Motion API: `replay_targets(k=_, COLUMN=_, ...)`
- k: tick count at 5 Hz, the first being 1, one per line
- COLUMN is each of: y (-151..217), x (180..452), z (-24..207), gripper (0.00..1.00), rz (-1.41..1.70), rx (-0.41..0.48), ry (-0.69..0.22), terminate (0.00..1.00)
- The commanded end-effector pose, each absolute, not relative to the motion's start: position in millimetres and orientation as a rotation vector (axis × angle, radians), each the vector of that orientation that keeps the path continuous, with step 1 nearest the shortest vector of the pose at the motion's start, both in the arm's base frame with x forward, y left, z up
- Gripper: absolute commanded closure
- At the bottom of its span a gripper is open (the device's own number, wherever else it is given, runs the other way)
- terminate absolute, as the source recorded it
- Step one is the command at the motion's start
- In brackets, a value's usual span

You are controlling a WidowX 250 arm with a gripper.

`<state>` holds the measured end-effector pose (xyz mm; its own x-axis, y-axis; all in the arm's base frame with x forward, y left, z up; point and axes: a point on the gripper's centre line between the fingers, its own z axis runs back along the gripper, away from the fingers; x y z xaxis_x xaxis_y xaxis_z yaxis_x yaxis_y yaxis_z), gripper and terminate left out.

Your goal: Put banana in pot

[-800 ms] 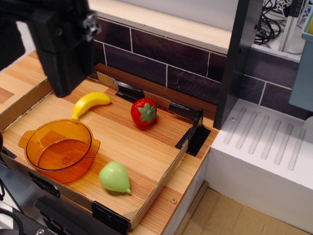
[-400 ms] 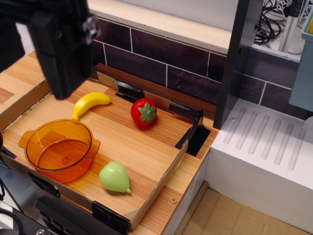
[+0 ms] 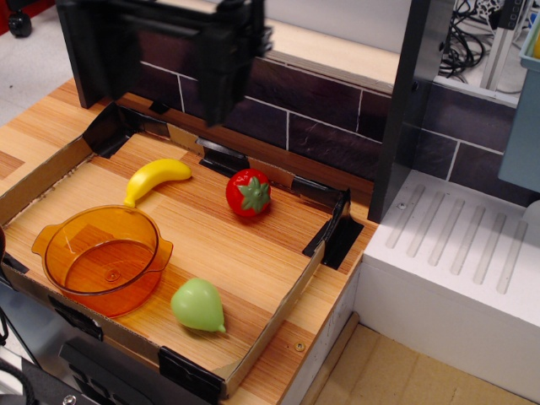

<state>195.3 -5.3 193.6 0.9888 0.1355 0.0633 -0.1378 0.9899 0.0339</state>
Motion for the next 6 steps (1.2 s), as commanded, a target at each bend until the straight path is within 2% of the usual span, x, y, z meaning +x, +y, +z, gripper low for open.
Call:
replay_targets(k=1, y=7.9, x=255.1, z=158.3, gripper=0.00, rz=0.199, rx=0.113, ry=-0.108, terminate=0.00)
replay_targets(k=2, y=5.6, x=273.0, z=129.4, gripper=0.00, rz=0.194, rx=0.116, ry=-0.120, terminate=0.00)
replay_targets(k=4, y=2.4, x=296.2, z=96.7, gripper=0.00, rz=0.202, rx=0.205, ry=-0.098, terminate=0.00)
replay_targets(k=6, y=2.4, x=296.2, z=96.7, gripper=0.00, rz=0.202, rx=0.205, ry=-0.098, terminate=0.00)
